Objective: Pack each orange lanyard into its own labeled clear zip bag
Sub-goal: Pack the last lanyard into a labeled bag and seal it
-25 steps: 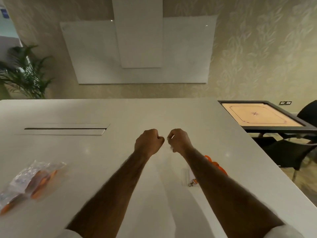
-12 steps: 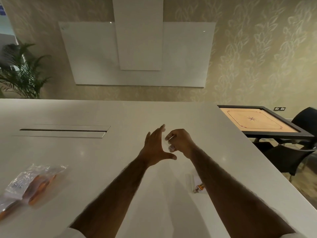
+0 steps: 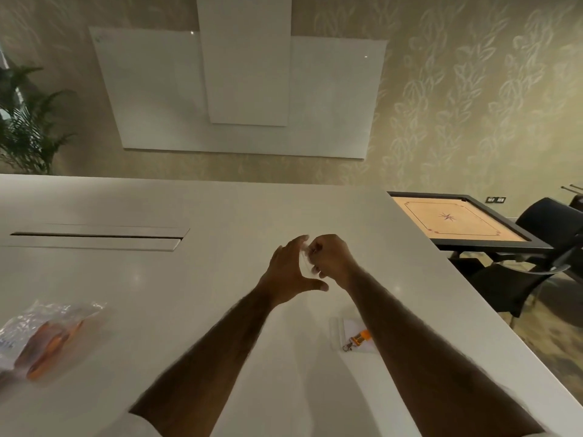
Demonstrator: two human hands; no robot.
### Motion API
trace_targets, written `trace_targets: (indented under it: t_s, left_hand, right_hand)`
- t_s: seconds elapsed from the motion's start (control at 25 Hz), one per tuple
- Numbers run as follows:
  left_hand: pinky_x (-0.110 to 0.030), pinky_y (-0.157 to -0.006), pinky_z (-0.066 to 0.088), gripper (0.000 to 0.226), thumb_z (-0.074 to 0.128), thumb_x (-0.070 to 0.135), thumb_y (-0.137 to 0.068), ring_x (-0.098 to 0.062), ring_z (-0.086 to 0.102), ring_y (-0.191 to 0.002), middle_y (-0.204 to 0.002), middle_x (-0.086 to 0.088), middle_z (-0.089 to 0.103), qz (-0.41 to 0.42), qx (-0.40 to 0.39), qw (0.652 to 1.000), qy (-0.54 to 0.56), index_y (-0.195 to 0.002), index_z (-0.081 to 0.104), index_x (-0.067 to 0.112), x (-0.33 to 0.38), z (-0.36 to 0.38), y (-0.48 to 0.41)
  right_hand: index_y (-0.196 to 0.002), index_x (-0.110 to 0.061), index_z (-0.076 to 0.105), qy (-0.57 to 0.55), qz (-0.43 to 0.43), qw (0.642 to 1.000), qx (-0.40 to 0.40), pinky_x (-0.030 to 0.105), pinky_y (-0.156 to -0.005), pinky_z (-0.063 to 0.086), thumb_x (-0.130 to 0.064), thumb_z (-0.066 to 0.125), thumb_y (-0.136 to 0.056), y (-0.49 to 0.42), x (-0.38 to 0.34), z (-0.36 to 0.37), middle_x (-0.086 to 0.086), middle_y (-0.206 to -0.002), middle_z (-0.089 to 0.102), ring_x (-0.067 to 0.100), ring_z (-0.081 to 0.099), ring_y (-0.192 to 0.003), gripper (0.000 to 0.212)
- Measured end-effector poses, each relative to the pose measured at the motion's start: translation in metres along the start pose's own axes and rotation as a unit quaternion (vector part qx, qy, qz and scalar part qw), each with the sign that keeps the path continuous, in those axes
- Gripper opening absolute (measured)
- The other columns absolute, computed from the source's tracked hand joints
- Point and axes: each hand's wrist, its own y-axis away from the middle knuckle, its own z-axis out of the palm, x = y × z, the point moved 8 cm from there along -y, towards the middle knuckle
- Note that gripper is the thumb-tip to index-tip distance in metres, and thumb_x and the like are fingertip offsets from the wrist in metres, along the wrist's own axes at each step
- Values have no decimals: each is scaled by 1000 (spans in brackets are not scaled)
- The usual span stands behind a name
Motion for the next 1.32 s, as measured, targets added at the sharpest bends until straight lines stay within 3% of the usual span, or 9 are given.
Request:
trace_targets:
  t_s: [0.16, 0.32, 0.52, 0.6, 0.64, 0.72, 0.84, 0.96, 1.32]
  left_hand:
    - [-43, -111, 39, 94, 88, 52, -61, -13, 50, -126, -136, 10, 56, 16, 33, 999, 8, -139, 42, 26, 6, -4, -2]
    - [-44, -106, 42, 84, 87, 51, -62, -13, 52, -119, -124, 15, 58, 7, 37, 999, 18, -131, 43, 30, -1, -7, 0]
    - [-43, -96, 50, 79, 85, 55, -59, -14, 56, -113, -114, 15, 61, 0, 42, 998, 40, -123, 43, 35, -9, -9, 6]
    - [-36, -92, 50, 79, 85, 55, -59, -10, 57, -108, -109, 14, 62, -8, 43, 998, 46, -122, 41, 37, -12, -11, 8]
    - [-32, -90, 48, 79, 86, 55, -60, -9, 57, -107, -107, 15, 62, -10, 44, 998, 46, -122, 40, 39, -14, -12, 8]
    - [-33, -92, 48, 79, 87, 52, -62, -11, 55, -110, -106, 15, 62, -13, 49, 998, 42, -124, 39, 40, -16, -14, 10]
    - [-40, -96, 50, 84, 90, 50, -62, -17, 55, -112, -106, 14, 62, -10, 55, 998, 33, -129, 41, 35, -14, -16, 7]
    - [-42, -97, 49, 86, 90, 51, -63, -18, 54, -113, -107, 15, 62, -4, 56, 998, 16, -131, 41, 32, -10, -15, 6]
    - [-40, -98, 47, 90, 88, 56, -62, -19, 50, -116, -111, 17, 60, -11, 44, 999, -5, -134, 38, 35, -16, -13, 7]
  right_hand:
    - [-78, -8, 67, 23, -17, 999, 13, 27, -52, 51, -9, 68, -87, 3, -4, -6, 3, -72, 67, 20, 67, -60, 9]
    - [-81, -4, 68, -17, 10, 1000, -1, 23, -42, 43, -9, 67, -86, 7, 0, -13, 7, -75, 68, 16, 64, -52, 8]
    - [-94, -8, 72, -84, -4, 993, -85, 24, -50, 46, -35, 67, -92, 16, -1, -7, 7, -85, 73, 18, 67, -63, 27]
    - [-100, -8, 70, -162, 30, 985, -56, 27, -54, 45, -33, 57, -98, 12, 15, -16, 7, -87, 69, 21, 65, -67, 28]
    - [-102, -6, 70, -148, 45, 987, -40, 28, -55, 44, -25, 54, -99, 9, 27, -20, 10, -90, 67, 22, 63, -69, 24]
    - [-108, -7, 71, 60, 49, 992, -97, 28, -64, 46, -14, 62, -95, 7, 50, -13, 13, -105, 66, 21, 61, -80, 18]
    - [-133, -18, 60, 368, 60, 889, -266, 30, -88, 44, -28, 86, -74, 27, 99, 20, 1, -131, 57, 23, 56, -116, 66]
    - [-127, -19, 61, 426, 37, 863, -267, 37, -86, 50, -38, 91, -59, 34, 111, 37, 2, -123, 63, 23, 58, -109, 77]
    - [-116, -9, 60, 392, 14, 883, -258, 29, -74, 47, -27, 90, -69, 25, 108, 43, 3, -104, 62, 19, 57, -93, 58]
